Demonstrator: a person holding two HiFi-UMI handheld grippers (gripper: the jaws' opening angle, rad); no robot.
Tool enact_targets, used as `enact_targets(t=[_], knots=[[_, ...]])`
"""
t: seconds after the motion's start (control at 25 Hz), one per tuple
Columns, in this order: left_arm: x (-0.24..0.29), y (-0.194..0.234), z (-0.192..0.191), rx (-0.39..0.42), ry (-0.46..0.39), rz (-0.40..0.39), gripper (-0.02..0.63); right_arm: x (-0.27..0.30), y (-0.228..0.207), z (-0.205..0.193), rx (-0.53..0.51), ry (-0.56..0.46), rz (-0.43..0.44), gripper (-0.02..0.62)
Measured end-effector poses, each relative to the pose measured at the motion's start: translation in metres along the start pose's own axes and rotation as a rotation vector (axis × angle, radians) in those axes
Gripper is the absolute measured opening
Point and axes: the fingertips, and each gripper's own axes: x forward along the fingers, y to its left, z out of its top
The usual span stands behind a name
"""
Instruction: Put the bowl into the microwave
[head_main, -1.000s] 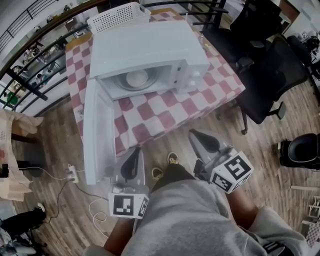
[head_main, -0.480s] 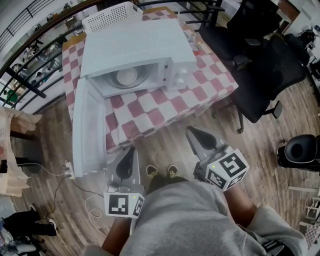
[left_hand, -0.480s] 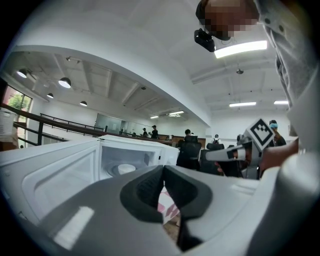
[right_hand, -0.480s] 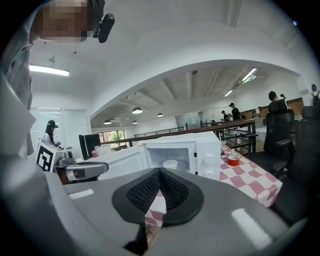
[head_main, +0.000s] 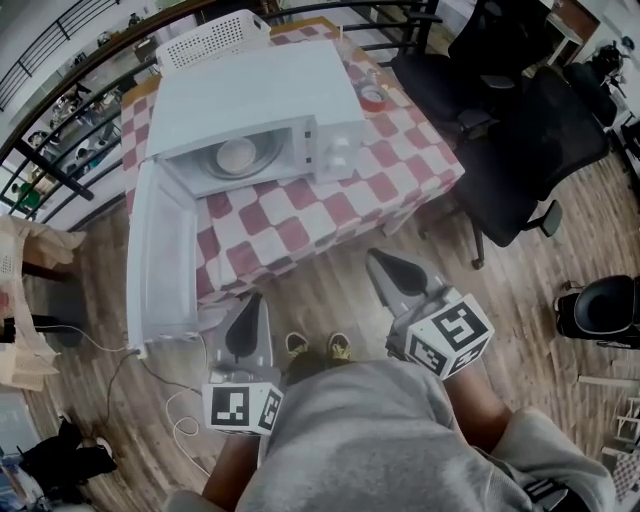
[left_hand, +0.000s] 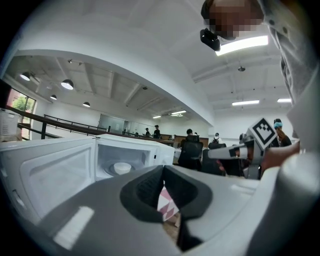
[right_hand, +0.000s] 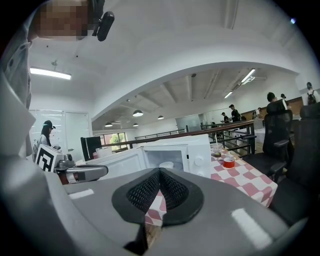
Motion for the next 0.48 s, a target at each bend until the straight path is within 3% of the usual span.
enact_targets(t=[0.48], knots=[[0.006,-0.023,-0.002,0.024,-0.018,0.028,0.011,-0.01,-0.019,-0.001,-0.022,-0.03,0.02,-0.003]])
